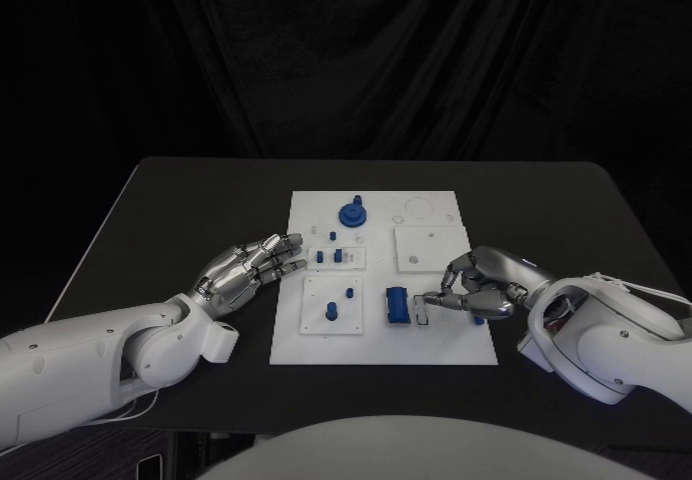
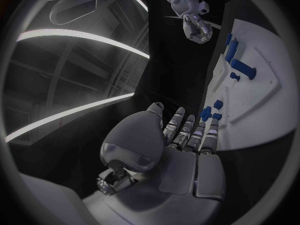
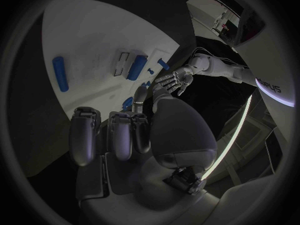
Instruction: Assemble the parts on the task board
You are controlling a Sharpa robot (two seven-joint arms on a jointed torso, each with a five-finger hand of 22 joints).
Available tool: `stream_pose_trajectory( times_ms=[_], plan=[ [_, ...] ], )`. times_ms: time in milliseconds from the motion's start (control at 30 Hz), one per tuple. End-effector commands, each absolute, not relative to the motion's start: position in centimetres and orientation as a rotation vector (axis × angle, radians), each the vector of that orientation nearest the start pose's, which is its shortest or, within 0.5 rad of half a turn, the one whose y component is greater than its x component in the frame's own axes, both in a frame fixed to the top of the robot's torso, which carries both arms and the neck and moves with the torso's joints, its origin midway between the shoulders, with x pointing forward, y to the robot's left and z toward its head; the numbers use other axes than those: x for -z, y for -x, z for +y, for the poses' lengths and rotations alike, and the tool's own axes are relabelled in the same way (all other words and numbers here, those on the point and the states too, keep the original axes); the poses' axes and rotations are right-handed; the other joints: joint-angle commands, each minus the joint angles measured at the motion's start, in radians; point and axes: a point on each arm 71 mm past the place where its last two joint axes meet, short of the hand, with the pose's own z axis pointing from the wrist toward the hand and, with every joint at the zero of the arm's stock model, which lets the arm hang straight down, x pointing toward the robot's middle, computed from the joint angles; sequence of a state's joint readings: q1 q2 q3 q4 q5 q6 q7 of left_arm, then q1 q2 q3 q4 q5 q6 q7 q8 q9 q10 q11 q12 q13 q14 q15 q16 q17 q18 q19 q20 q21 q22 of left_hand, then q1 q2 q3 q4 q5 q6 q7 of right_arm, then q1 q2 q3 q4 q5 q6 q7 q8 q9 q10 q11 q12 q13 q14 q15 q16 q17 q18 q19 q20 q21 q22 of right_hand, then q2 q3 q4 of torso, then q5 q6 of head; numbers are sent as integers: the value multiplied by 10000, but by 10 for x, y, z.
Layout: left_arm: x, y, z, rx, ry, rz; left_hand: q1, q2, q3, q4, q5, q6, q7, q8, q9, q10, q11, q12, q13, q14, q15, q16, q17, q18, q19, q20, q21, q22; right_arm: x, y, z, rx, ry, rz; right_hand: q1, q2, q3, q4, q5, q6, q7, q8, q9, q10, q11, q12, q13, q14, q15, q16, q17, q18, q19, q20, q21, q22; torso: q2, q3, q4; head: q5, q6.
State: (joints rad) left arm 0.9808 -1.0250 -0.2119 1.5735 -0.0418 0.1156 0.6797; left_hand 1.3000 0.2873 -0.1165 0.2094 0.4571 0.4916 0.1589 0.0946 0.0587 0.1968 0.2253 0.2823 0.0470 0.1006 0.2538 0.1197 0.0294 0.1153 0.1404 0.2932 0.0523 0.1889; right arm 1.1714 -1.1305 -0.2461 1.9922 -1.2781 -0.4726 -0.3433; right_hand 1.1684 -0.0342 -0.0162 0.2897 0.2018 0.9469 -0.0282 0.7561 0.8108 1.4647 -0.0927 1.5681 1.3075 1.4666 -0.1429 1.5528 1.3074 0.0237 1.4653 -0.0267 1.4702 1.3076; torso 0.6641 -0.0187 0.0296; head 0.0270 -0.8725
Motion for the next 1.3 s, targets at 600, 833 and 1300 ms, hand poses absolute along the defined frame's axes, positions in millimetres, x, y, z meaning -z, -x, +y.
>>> stream_pose_trajectory(
  times_ms=[600, 833, 1300],
  plan=[
    [299, -381, 265, 18727, 11978, 15280, 94, -29, 83, -5, 55, 57, 316, 42, 11, 72, 45, 80, 15, 88, 23, 72, 17, -88, 86, 14, 40, 22, 242, -356, -266, -2143, -508, 19331, 195, -36, 15, 39, 2584, 84, 240, -1119, -907, 1061, 233, 27, 2633, 926, 189, -101, 2043, 62, 564, 153, -101, 2235, -4, -22, 16, -284, -2],
    [299, -381, 266, 18666, 12002, 15320, 96, -26, 93, -10, 61, 67, 312, 48, 11, 90, 70, 97, 17, 102, 35, 88, 19, -100, 99, 14, 46, 24, 249, -355, -266, -1405, 94, 19624, 59, -64, -18, 37, 2566, 35, 268, -1189, -950, 1061, 254, 27, 2633, 913, 205, -132, 1978, 69, 552, 165, -130, 2225, -5, -4, -17, -391, -2],
    [300, -381, 266, 18648, 12037, 15423, 118, -22, 123, -37, 83, 92, 316, 59, 13, 130, 97, 141, 22, 118, 47, 107, 21, -118, 118, 13, 54, 29, 263, -354, -259, -1164, 467, 20046, -331, -34, -26, 29, 2407, -177, 423, -1613, -1282, 1061, 385, 27, 2633, 894, 309, -176, 1889, 87, 520, 252, -210, 2198, 8, 2, -13, -390, -2]
  ],
)
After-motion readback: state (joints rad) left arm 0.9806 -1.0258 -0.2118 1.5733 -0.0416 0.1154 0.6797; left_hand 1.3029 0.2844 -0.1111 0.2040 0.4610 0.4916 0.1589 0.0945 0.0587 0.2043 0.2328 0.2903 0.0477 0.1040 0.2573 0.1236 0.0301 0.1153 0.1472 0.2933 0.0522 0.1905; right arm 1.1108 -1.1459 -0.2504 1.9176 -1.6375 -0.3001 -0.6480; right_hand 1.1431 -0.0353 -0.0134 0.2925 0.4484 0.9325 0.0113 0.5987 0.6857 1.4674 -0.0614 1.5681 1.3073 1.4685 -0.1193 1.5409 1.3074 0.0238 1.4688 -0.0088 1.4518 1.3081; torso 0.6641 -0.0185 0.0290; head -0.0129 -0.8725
